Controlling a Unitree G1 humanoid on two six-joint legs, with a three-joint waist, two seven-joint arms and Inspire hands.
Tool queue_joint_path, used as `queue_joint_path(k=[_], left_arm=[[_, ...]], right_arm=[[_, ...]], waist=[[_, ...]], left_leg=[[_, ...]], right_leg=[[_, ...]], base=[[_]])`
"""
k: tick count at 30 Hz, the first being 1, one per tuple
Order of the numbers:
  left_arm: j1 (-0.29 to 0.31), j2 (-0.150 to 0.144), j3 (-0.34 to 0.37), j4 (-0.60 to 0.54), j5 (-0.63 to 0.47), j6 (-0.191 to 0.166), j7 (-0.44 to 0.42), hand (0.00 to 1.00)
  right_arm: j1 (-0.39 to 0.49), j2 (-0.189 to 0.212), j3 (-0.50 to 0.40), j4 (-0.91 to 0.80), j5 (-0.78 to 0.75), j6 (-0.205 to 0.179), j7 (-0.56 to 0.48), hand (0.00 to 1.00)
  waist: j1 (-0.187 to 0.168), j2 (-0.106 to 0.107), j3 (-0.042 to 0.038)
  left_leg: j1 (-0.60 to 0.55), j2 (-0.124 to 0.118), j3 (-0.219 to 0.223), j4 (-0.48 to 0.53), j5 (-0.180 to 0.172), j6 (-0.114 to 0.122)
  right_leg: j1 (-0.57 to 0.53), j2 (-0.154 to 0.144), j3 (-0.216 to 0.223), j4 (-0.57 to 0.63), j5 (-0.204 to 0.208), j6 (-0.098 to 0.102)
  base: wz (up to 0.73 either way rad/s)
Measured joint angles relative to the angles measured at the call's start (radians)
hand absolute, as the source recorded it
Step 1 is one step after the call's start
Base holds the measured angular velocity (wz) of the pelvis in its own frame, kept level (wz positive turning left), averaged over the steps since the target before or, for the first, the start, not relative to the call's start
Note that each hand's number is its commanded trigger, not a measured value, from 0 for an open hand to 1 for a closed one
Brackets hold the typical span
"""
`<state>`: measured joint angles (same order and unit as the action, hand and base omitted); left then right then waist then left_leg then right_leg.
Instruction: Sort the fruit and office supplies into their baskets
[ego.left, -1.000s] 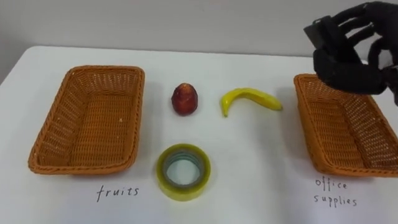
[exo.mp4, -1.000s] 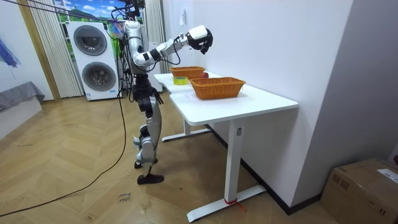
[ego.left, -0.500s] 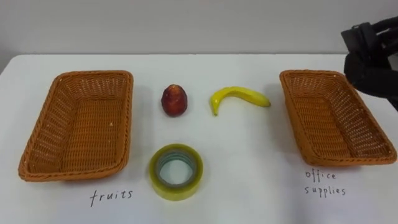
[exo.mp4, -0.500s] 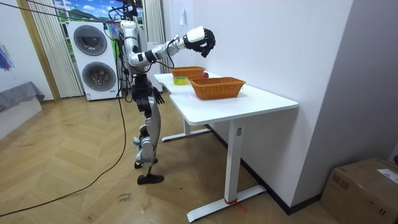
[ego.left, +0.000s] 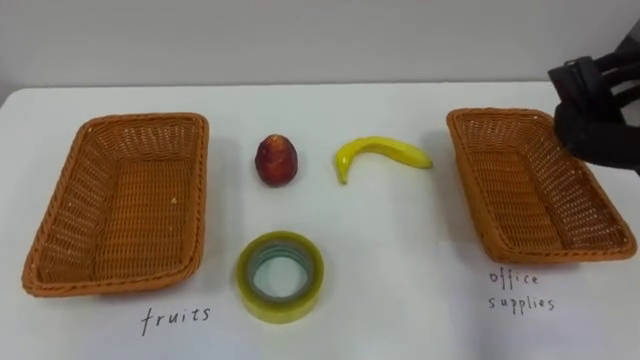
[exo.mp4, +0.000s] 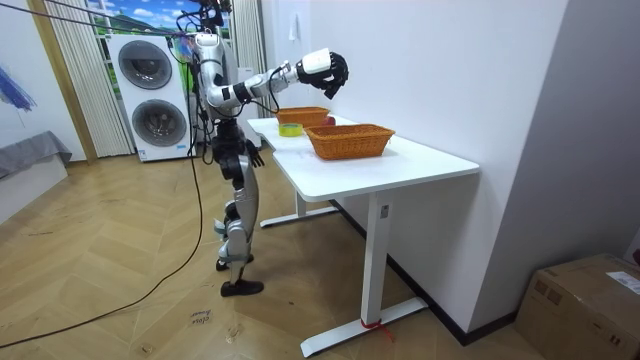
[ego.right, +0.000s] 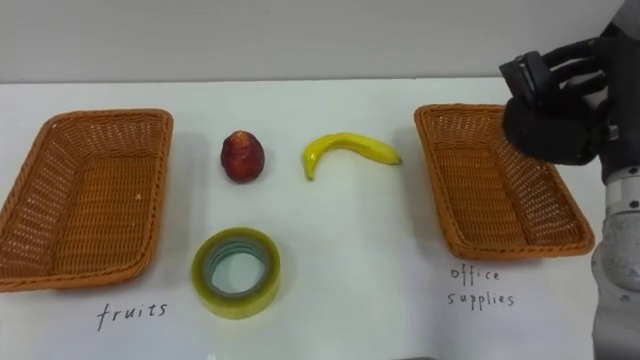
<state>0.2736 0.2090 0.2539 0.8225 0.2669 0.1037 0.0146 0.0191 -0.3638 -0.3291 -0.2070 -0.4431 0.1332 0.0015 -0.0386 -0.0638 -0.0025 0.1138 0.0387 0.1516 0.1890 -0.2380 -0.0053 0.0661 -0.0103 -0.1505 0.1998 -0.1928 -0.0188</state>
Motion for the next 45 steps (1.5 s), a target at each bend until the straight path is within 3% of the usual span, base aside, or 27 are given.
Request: queue_joint_path(k=[6, 13, 18, 34, 35, 36, 45], left_arm=[[-0.006, 0.0, -0.002, -0.018, 0.0, 0.0, 0.002, 0.0], [-0.011, 0.0, -0.002, -0.012, 0.0, 0.021, -0.008, 0.0], [-0.014, -0.001, -0.004, 0.003, -0.001, 0.021, -0.008, 0.0], [-0.012, -0.001, -0.004, 0.0, 0.01, 0.023, -0.005, 0.0], [-0.011, -0.001, -0.004, -0.001, 0.011, 0.024, -0.005, 0.0], [-0.01, -0.001, -0.004, -0.004, 0.011, 0.026, -0.005, 0.0], [-0.01, -0.001, -0.004, -0.02, 0.011, 0.028, 0.001, 0.0]], right_arm=[[0.033, 0.0, 0.043, 0.012, 0.001, 0.014, 0.005, 1.0], [0.038, 0.0, 0.071, 0.013, -0.002, 0.044, 0.073, 1.0], [0.038, 0.0, 0.114, 0.045, -0.035, 0.045, 0.13, 1.0], [0.038, 0.0, 0.117, 0.087, -0.107, 0.063, 0.247, 0.99], [0.038, 0.0, 0.117, 0.091, -0.117, 0.067, 0.254, 0.4], [0.038, 0.0, 0.117, 0.094, -0.118, 0.067, 0.256, 0.0], [0.038, 0.0, 0.112, 0.098, -0.12, 0.064, 0.268, 0.0]], waist=[[0.016, 0.003, 0.0014], [0.02, 0.01, 0.0032], [0.019, 0.012, 0.0025], [0.026, 0.012, 0.0039], [0.026, 0.012, 0.0041], [0.026, 0.012, 0.0041], [0.027, 0.003, 0.0011]], left_leg=[[-0.001, 0.0, 0.003, 0.0, 0.0, 0.0], [0.0, 0.0, 0.002, -0.001, 0.0, 0.0], [0.002, 0.0, 0.001, -0.001, 0.0, 0.0], [0.002, 0.0, 0.0, 0.0, 0.0, 0.0], [0.001, 0.0, 0.0, 0.0, 0.0, 0.0], [0.001, 0.0, 0.0, 0.0, 0.0, 0.0], [0.001, 0.0, 0.0, -0.001, 0.0, 0.0]], right_leg=[[0.002, -0.001, -0.002, 0.003, 0.0, 0.0], [0.002, 0.0, -0.002, 0.001, 0.0, 0.0], [0.006, 0.002, -0.003, 0.002, 0.0, 0.0], [0.003, 0.006, 0.003, 0.002, 0.0, 0.0], [0.003, 0.005, 0.003, 0.002, 0.0, 0.0], [0.003, 0.005, 0.003, 0.002, 0.0, 0.0], [0.003, 0.001, 0.004, 0.0, 0.0, 0.0]], base=[[0.0], [0.0], [0.0], [0.0], [0.0], [0.0], [0.0]])
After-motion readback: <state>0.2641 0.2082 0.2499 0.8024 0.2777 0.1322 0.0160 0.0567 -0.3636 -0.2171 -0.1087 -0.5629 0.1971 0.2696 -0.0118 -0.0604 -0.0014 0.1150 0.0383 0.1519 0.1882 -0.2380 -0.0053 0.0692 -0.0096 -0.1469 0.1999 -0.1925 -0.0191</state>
